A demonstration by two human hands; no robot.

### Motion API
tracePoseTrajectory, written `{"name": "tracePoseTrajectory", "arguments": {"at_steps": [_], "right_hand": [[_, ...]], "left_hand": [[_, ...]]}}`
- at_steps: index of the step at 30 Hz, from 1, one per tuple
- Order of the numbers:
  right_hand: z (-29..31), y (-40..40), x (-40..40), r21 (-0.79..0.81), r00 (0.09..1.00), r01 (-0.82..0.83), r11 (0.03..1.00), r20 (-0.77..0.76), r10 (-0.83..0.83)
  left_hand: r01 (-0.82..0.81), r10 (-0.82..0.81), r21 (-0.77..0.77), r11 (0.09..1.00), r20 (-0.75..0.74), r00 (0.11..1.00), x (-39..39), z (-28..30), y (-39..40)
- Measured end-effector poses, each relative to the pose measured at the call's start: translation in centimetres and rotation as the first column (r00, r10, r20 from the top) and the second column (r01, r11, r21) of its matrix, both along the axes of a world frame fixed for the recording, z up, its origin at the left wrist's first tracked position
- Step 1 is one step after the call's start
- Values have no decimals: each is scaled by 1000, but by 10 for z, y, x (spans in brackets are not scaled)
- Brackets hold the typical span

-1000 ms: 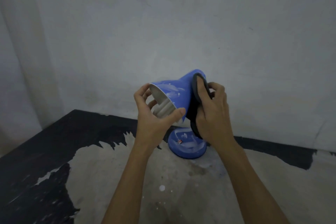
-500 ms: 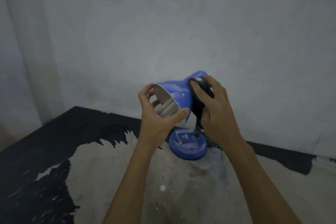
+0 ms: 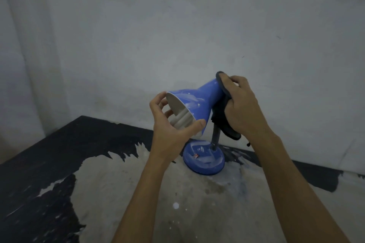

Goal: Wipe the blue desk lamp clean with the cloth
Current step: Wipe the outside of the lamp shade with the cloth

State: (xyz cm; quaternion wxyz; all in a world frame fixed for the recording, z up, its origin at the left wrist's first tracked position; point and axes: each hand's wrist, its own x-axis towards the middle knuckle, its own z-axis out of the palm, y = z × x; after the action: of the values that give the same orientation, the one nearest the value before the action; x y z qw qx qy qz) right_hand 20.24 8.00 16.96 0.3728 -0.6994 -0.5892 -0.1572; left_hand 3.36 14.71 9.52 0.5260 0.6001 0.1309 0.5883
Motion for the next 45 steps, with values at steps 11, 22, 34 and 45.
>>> {"name": "tracePoseTrajectory", "arguments": {"at_steps": [11, 22, 34, 45], "right_hand": [[-12, -3, -3, 53, 948, -64, 997, 314, 44], [-19, -20, -40, -64, 937, -348, 935, -6, 348], [-33, -17, -34, 49, 954, -299, 953, -20, 300], [5, -7, -59, -47, 871, -437, 898, -272, 410]], "left_hand": [[-9, 9, -5, 1000, -12, 1000, -1, -2, 3], [25, -25, 10, 1000, -36, 999, -3, 2, -3], [1, -1, 2, 1000, -18, 1000, -3, 1, -3], [4, -3, 35, 999, -26, 1000, -2, 0, -1]]}}
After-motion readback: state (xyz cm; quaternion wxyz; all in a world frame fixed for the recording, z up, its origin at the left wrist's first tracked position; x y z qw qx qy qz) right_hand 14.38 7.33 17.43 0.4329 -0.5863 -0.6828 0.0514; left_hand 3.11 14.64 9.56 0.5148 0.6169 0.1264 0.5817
